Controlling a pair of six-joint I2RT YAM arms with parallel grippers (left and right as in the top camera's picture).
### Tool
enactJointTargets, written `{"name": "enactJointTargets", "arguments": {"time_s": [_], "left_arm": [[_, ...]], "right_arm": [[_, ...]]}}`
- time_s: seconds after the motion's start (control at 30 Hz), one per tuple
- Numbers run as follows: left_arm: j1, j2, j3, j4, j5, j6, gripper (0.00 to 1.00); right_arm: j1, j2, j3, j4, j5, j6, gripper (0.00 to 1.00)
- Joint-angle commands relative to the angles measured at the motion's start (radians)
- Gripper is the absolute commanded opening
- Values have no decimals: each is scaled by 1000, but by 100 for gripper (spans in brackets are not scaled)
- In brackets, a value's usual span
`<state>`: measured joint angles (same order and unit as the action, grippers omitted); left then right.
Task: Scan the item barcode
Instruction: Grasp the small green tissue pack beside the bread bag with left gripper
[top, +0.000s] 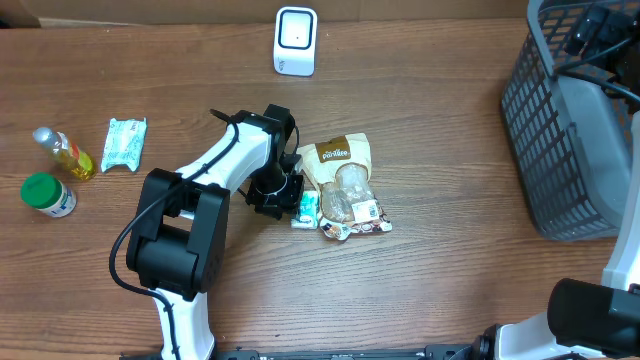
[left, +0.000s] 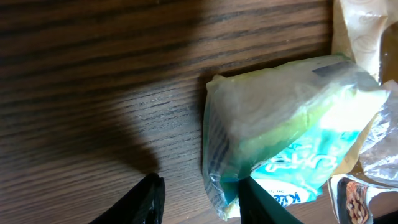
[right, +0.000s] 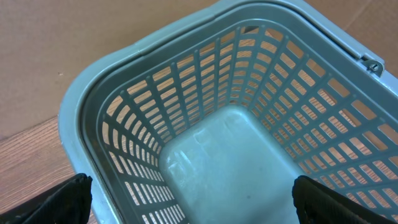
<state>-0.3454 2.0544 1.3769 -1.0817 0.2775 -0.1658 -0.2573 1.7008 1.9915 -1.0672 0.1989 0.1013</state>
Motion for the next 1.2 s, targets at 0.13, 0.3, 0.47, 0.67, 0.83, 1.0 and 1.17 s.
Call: {"name": "enactJointTargets", "arguments": {"time_s": [0.13,0.3,0.47,0.67,0.83,1.0,1.17], "left_arm": [[2,-1,-18,4,-18,-29,41],[18,-1,-18,6,-18,-29,40],[20,-2,-11,7,-13,-32,41],[22,-16,50,-63,-14,-21,43],[24,-38,89,-75,-14,-22,51],[24,-38,87,-82,-14,-29,58],[24,-38,84,-83,6,-29,64]], "right_arm": [[0,-10,18,3,10,4,100],[0,-10,18,3,10,4,100],[0,-10,18,3,10,4,100],[0,-10,18,3,10,4,100],[0,-10,18,3,10,4,100],[0,-10,18,3,10,4,100],[0,-10,18,3,10,4,100]]}}
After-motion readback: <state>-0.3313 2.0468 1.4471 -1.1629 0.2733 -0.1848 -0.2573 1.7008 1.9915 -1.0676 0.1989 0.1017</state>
